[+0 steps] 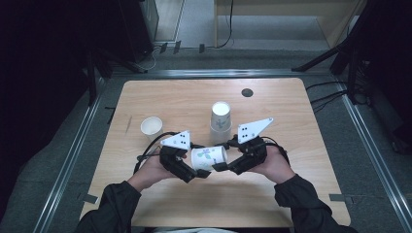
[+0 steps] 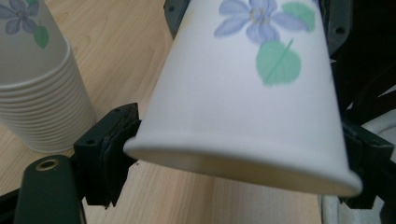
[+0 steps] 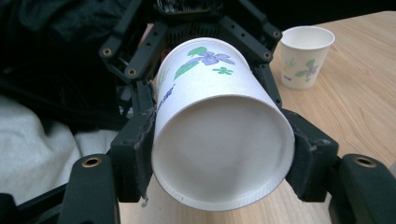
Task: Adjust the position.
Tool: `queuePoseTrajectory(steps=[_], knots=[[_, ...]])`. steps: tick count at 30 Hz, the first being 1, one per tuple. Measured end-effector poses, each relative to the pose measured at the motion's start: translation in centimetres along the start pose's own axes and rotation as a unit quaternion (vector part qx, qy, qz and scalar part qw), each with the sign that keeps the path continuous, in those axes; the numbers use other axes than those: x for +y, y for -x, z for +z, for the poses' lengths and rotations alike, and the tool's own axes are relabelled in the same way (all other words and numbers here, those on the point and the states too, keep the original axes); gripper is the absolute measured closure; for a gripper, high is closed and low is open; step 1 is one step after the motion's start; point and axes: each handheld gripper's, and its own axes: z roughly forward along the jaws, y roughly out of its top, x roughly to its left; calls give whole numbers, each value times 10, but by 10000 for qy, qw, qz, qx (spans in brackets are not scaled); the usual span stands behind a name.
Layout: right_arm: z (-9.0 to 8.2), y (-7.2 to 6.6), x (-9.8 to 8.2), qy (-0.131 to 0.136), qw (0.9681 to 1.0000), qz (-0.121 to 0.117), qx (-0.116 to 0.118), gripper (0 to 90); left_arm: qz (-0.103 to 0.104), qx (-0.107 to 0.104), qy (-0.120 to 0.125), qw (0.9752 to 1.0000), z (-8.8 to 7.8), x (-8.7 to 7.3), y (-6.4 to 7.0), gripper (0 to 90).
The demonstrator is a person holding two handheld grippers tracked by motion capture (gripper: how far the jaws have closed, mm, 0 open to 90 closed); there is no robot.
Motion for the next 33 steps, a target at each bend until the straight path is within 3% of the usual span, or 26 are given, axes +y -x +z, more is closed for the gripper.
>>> queuePoseTrajectory(steps=[5, 12, 16, 19, 28, 29, 32, 33], knots=[[0, 1, 1, 59, 10000, 46, 42, 346, -5, -10, 188, 9998, -7, -3, 0, 211], [3, 2, 1, -9, 10000, 37, 56, 344, 61, 43, 54, 10000, -7, -3, 1, 237], [3, 2, 2, 85, 9999, 51, -108, 240, 67, 78, -28, 9999, -11, -2, -1, 236], [3, 3, 1, -20, 9997, 44, -221, 219, 76, 136, -79, 9998, -15, -1, -2, 236], [6, 0, -8, -483, 9977, -129, -451, 219, 190, 264, -653, 9973, -25, 2, -8, 235], [7, 0, -9, -523, 9974, -127, -474, 219, 229, 251, -804, 9962, -24, 3, -10, 235], [7, -1, -11, -588, 9969, -104, -508, 229, 238, 175, -954, 9950, -22, 5, -12, 235], [7, -1, -13, -634, 9966, -68, -520, 231, 246, 129, -1108, 9935, -18, 6, -14, 235]])
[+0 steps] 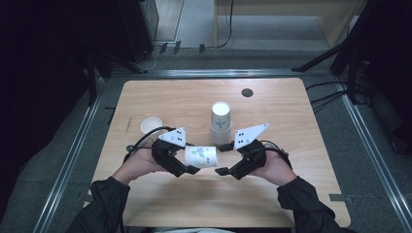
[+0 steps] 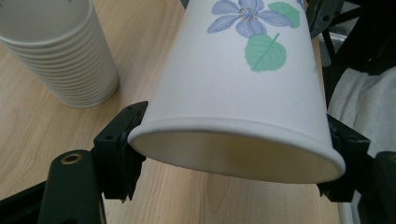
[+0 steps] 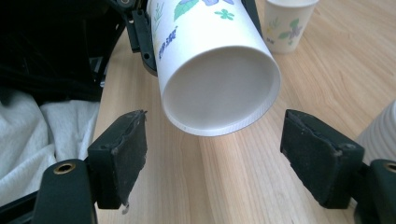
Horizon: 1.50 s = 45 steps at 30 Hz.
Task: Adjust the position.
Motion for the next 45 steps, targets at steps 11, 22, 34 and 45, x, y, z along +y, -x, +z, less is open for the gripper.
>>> queuePoseTrajectory(steps=[11, 22, 34, 45], knots=[[1, 0, -12, -245, 9995, 100, -161, 234, 208, -10, -542, 9983, 19, 13, -4, 235], [8, -5, -21, -540, 9981, -20, -281, 234, 348, -177, -1088, 9933, 42, 22, 0, 235], [26, -8, -22, -846, 9958, -217, -286, 270, 478, -150, -1449, 9882, 57, 24, 4, 235], [30, -8, -21, -929, 9950, -268, -249, 334, 467, -165, -1475, 9878, 58, 24, 5, 236]])
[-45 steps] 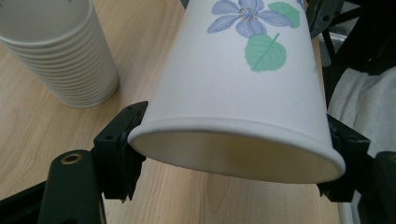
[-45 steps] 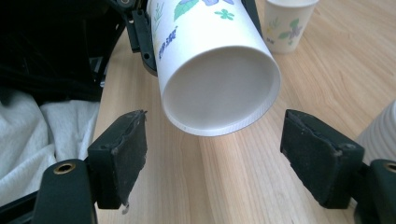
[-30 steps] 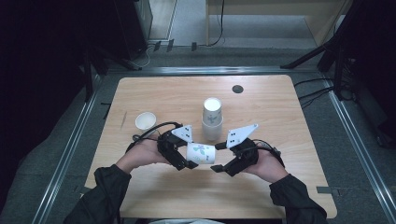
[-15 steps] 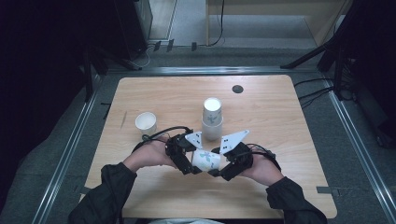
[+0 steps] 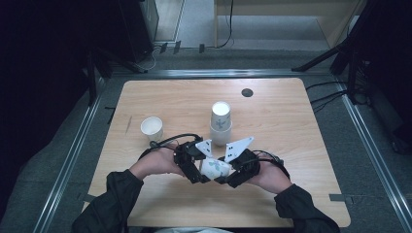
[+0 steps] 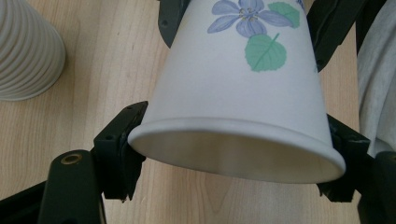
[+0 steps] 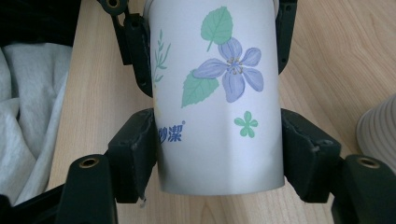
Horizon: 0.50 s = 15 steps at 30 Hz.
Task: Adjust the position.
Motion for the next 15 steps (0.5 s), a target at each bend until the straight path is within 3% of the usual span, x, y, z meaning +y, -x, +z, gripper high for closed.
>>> queuePoseTrajectory(steps=[5, 10, 15], knots=[[-2, -1, 1, -10, 10000, -29, 29, 341, 27, -14, 70, 10000, -1, -1, 1, 220], [-8, 0, 1, 109, 9999, -36, -32, 341, -57, 14, 362, 9993, -7, -2, 0, 128], [-17, 4, -1, 357, 9993, 49, -54, 340, -175, 112, 801, 9966, -20, -7, -4, 122]])
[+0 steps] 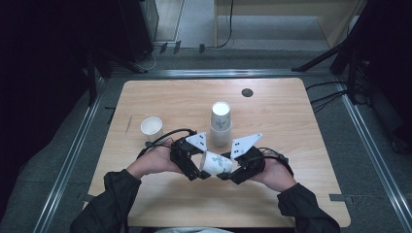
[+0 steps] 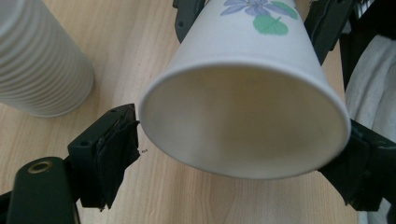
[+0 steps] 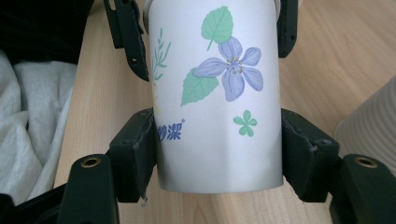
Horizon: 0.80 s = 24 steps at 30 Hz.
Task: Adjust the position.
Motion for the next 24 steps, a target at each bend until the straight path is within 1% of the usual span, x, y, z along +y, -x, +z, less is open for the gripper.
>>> queuePoseTrajectory(steps=[1, 2, 3, 4, 6, 7, 8, 9, 10, 11, 12, 13, 14, 15, 16, 17, 18, 22, 23, 24], knots=[[0, 0, 0, 0, 10000, 0, 0, 340, 0, 0, 0, 10000, 0, 0, 0, 120], [-4, 1, -1, 110, 9999, 58, -2, 340, -11, 23, 137, 9999, -5, 0, -1, 119], [-5, 2, -1, 140, 9999, 60, 3, 340, -11, 23, 137, 9999, -5, 0, -1, 120], [-7, 3, -1, 173, 9998, 74, -14, 340, -39, 57, 248, 9997, -9, -1, -1, 120], [-10, 4, -1, 262, 9996, 100, -15, 339, -57, 78, 363, 9993, -12, -2, -1, 120], [-10, 4, -1, 262, 9996, 100, -15, 339, -57, 78, 363, 9993, -12, -2, -1, 125], [-12, 5, 0, 303, 9995, 95, -27, 339, -101, 44, 437, 9990, -13, -3, -1, 125], [-15, 7, 0, 422, 9991, 103, -15, 339, -172, 39, 557, 9983, -16, -4, -1, 126], [-15, 7, 0, 422, 9991, 103, -15, 339, -172, 39, 557, 9983, -16, -4, -1, 126], [-17, 7, 1, 482, 9988, 130, 4, 339, -185, 76, 595, 9980, -17, -5, 0, 126], [-20, 8, 1, 600, 9981, 154, 25, 340, -274, 64, 713, 9971, -19, -6, 0, 126], [-20, 8, 1, 600, 9981, 154, 25, 340, -274, 64, 713, 9971, -19, -6, 0, 126], [-22, 10, 2, 703, 9974, 172, 48, 339, -306, 88, 830, 9960, -22, -7, 1, 127], [-22, 10, 2, 703, 9974, 172, 48, 339, -306, 88, 830, 9960, -22, -7, 1, 127], [-24, 11, 3, 740, 9971, 186, 77, 339, -357, 129, 927, 9950, -24, -8, 1, 127], [-24, 12, 3, 765, 9969, 148, 81, 339, -357, 129, 927, 9950, -24, -8, 1, 129], [-24, 12, 3, 774, 9968, 154, 97, 339, -460, 96, 1093, 9929, -27, -10, 2, 129], [-24, 14, 5, 882, 9958, 168, 193, 339, -596, 46, 1443, 9877, -32, -13, 3, 130], [-24, 14, 5, 882, 9958, 168, 193, 339, -596, 46, 1443, 9877, -32, -13, 3, 131], [-22, 15, 6, 933, 9951, 182, 261, 339, -663, 39, 1590, 9850, -33, -13, 4, 130]])
